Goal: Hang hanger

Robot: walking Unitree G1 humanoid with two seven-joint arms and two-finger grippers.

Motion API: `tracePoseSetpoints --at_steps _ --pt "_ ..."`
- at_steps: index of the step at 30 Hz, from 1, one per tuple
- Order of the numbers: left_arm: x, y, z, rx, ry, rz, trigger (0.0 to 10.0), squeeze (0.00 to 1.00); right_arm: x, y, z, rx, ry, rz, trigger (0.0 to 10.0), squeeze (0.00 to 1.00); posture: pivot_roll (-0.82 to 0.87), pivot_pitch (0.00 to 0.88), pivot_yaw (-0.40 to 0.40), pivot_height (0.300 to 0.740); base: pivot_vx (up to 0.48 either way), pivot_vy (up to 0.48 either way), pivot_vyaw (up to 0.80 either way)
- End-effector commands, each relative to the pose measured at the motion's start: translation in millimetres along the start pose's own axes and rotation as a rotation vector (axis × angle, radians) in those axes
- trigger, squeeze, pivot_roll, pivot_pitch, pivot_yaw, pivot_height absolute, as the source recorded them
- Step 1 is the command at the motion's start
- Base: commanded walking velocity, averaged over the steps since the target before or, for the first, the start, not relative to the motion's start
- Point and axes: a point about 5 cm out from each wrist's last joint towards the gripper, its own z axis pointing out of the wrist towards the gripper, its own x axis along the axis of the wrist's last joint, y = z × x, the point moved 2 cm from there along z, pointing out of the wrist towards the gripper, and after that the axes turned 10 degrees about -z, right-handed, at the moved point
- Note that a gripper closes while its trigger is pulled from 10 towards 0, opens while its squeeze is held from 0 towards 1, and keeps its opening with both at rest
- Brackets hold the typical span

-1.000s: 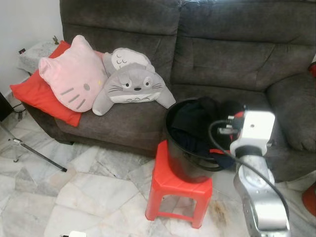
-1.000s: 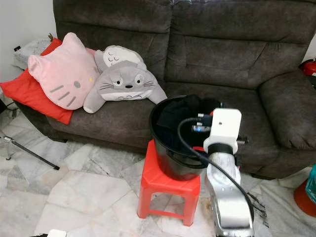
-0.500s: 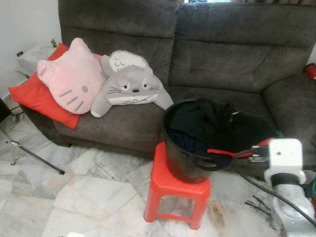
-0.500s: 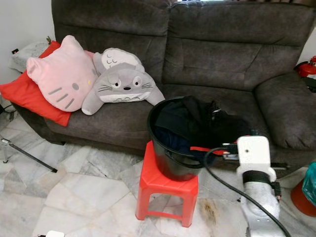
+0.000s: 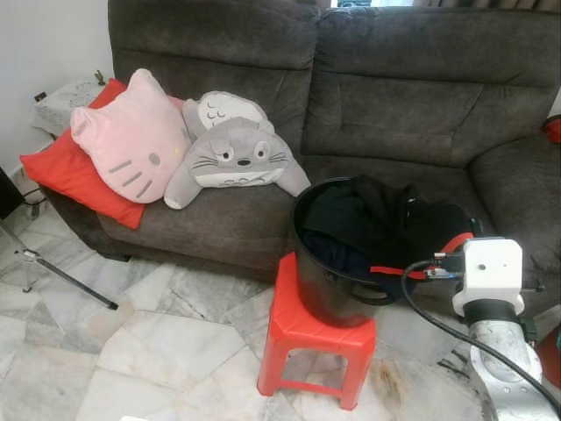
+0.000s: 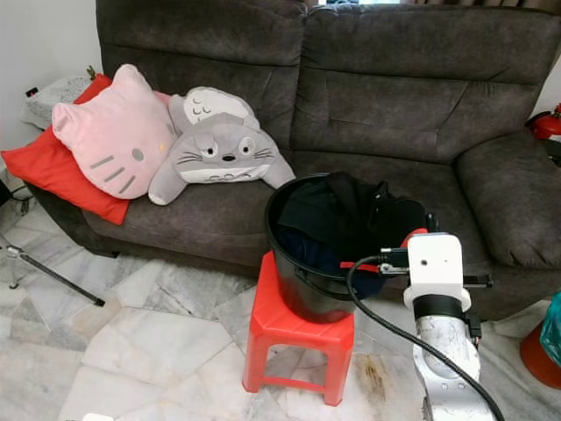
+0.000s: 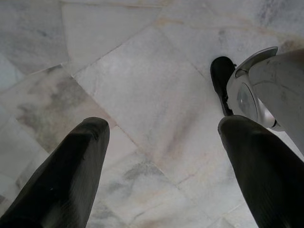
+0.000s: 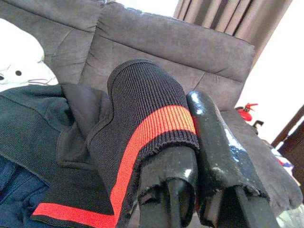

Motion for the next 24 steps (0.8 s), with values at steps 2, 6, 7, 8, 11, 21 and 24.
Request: tracePoseSetpoints --at_steps 2,6,7,8,11,21,24 --pt "-4.5 -0.5 -0.9 0.000 -0.011 0.017 10.0 0.00 -4.1 1.8 -0.5 -0.013 -0.011 -0.005 10.0 0.00 -0.14 0.000 0.000 0.740 0.000 0.000 0.00" --pt "-4.8 -0.2 -1.0 -0.001 -0.010 0.017 10.0 0.00 -3.3 -1.2 -0.2 -0.011 -0.008 0.001 10.0 0.00 -0.14 0.000 0.002 0.740 0.000 0.000 0.00" --pt "-4.8 0.1 -1.0 -0.003 -0.009 0.016 10.0 0.00 -1.8 -4.4 0.0 -0.001 0.002 0.000 10.0 0.00 -0.14 0.000 0.002 0.740 0.000 0.000 0.00" --pt "-4.8 0.1 -1.0 -0.003 -0.009 0.016 10.0 0.00 -1.8 -4.4 0.0 -0.001 0.002 0.000 10.0 0.00 -0.14 0.000 0.002 0.740 0.000 0.000 0.00" --pt "-4.2 0.2 -0.9 -0.002 -0.006 0.010 10.0 0.00 -1.1 -6.3 -0.3 0.002 0.005 -0.001 10.0 0.00 -0.14 0.000 -0.001 0.740 0.000 0.000 0.00" --pt "-2.3 -0.6 -0.5 -0.001 -0.003 0.001 10.0 0.00 0.8 -3.0 5.5 -0.023 0.005 0.000 10.0 0.00 -0.13 0.000 -0.002 0.740 0.000 0.000 0.00" --pt "-1.8 -0.7 -0.5 -0.002 -0.002 0.000 10.0 0.00 5.3 -5.5 7.7 -0.021 0.019 0.007 10.0 0.00 -0.13 0.000 -0.001 0.740 -0.169 0.000 0.00"
